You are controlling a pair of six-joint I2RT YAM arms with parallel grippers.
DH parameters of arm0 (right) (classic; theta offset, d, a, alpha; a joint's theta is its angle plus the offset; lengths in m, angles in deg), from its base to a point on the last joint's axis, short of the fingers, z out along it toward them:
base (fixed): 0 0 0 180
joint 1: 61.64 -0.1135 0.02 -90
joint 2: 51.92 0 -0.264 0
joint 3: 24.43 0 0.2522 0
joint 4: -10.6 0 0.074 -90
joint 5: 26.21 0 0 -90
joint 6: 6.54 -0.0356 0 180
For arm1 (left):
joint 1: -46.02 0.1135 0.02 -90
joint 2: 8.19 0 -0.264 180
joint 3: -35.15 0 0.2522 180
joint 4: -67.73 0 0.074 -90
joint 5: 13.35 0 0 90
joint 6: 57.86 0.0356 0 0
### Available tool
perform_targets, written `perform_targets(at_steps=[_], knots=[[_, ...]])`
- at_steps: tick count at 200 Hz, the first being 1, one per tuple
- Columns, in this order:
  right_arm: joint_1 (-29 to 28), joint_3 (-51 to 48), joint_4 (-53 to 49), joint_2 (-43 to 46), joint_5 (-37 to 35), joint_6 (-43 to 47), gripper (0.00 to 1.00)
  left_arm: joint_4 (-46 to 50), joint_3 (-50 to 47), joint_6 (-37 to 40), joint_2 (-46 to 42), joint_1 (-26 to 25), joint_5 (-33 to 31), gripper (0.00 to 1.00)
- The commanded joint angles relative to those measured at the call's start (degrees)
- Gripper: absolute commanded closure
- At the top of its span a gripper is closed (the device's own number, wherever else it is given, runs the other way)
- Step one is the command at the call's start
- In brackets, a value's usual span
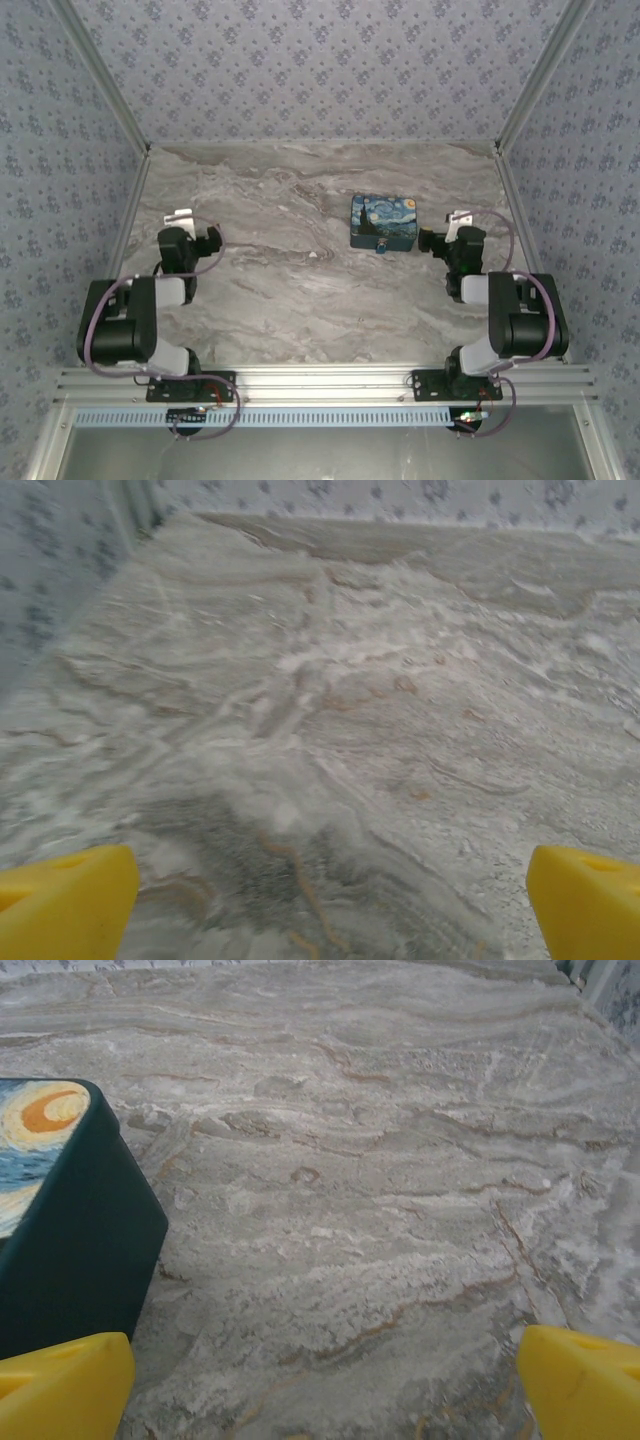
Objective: Unlock the padlock with the key
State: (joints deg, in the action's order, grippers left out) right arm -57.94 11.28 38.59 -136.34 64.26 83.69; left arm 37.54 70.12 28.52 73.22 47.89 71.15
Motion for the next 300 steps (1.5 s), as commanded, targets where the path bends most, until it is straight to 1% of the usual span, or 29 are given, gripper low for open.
perform_targets(at_steps=[1, 6, 15, 26, 39, 43, 50, 62, 68, 73, 85, 112, 126, 138, 162, 183, 209, 215, 221, 239, 242, 254, 269, 279, 283, 300], knots=[[2.3, 3.5, -8.5, 6.1, 3.2, -2.5, 0.0, 5.0, 0.2, -2.8, -8.3, -0.1, -6.8, 0.01], [2.5, 3.7, -10.2, 7.5, 3.6, -2.7, 0.0, 6.8, 0.8, -3.9, -9.8, -0.1, -7.8, 0.01], [2.5, 4.1, -13.0, 9.9, 3.7, -3.2, 0.0, 10.2, 2.1, -8.1, -12.5, 0.1, -8.9, 0.01], [2.5, 4.7, -16.4, 12.9, 4.3, -4.1, 0.0, 15.8, 4.7, -14.6, -14.5, 1.2, -6.8, 0.01], [1.9, 6.1, -22.1, 16.2, 4.4, -5.6, 0.0, 23.9, 9.4, -24.0, -15.0, 2.6, -3.9, 0.01], [1.7, 6.6, -23.9, 17.2, 4.7, -6.1, 0.0, 26.1, 10.7, -26.1, -14.7, 3.0, -2.1, 0.01], [1.0, 7.4, -27.3, 19.0, 5.3, -6.8, 0.0, 29.2, 13.2, -28.9, -14.1, 3.7, 2.8, 0.01], [-0.5, 8.4, -32.7, 22.1, 6.0, -8.0, 0.0, 33.8, 17.1, -32.0, -12.9, 3.8, 11.2, 0.01], [-1.5, 8.8, -35.1, 23.6, 5.6, -8.9, 0.0, 34.6, 18.3, -32.5, -12.5, 3.4, 15.6, 0.01], [-2.4, 9.1, -37.6, 24.8, 5.1, -9.7, 0.0, 35.1, 18.9, -32.9, -12.3, 2.8, 17.9, 0.01], [-4.3, 9.6, -42.1, 27.7, 4.6, -11.4, 0.0, 36.5, 19.7, -32.5, -12.9, 0.3, 20.2, 0.01], [-9.0, 9.9, -51.3, 33.3, 3.4, -15.9, 0.0, 36.8, 19.3, -30.3, -15.2, -7.9, 20.6, 0.01], [-11.5, 10.6, -56.5, 35.7, 3.0, -18.4, 0.03, 35.9, 19.0, -29.9, -15.9, -11.9, 20.2, 0.01], [-13.8, 11.1, -60.6, 37.4, 3.1, -20.9, 0.05, 33.3, 18.3, -29.9, -16.1, -15.2, 19.5, 0.01], [-20.2, 11.4, -67.9, 40.2, 3.0, -25.9, 0.09, 29.4, 17.9, -29.7, -15.0, -21.8, 17.4, 0.01], [-26.3, 11.4, -74.0, 41.2, 2.1, -30.0, 0.13, 26.0, 17.9, -30.3, -12.3, -25.4, 16.9, 0.01], [-34.0, 10.4, -78.9, 39.2, 1.5, -35.5, 0.17, 22.1, 18.4, -31.2, -8.6, -27.2, 17.4, 0.01], [-35.6, 10.2, -78.9, 38.3, 1.5, -35.8, 0.18, 21.6, 18.7, -31.2, -7.9, -27.4, 17.4, 0.01], [-37.4, 10.0, -78.3, 37.2, 1.6, -38.1, 0.19, 21.2, 19.0, -31.2, -7.3, -27.5, 17.2, 0.0], [-43.5, 10.4, -76.5, 31.8, 0.2, -40.6, 0.21, 20.0, 19.7, -31.0, -5.6, -27.9, 17.3, 0.0], [-44.4, 10.6, -75.0, 30.7, 0.0, -40.6, 0.21, 20.0, 19.8, -31.0, -5.4, -27.9, 17.2, 0.01], [-47.6, 12.9, -74.6, 25.8, -1.2, -40.0, 0.21, 19.7, 20.2, -31.2, -4.6, -28.1, 17.5, 0.01], [-50.4, 17.4, -75.9, 18.4, -2.5, -37.6, 0.25, 19.4, 20.2, -31.4, -4.2, -28.2, 17.5, 0.01], [-51.9, 21.0, -78.6, 13.5, -2.9, -36.8, 0.28, 19.3, 20.0, -31.5, -4.2, -28.2, 17.5, 0.01], [-52.3, 22.5, -79.7, 11.3, -2.8, -34.3, 0.29, 19.4, 19.8, -31.3, -4.2, -28.3, 17.5, 0.01], [-54.2, 28.4, -83.5, 3.6, -2.3, -30.6, 0.36, 20.5, 19.7, -30.2, -4.7, -28.3, 17.2, 0.01]])
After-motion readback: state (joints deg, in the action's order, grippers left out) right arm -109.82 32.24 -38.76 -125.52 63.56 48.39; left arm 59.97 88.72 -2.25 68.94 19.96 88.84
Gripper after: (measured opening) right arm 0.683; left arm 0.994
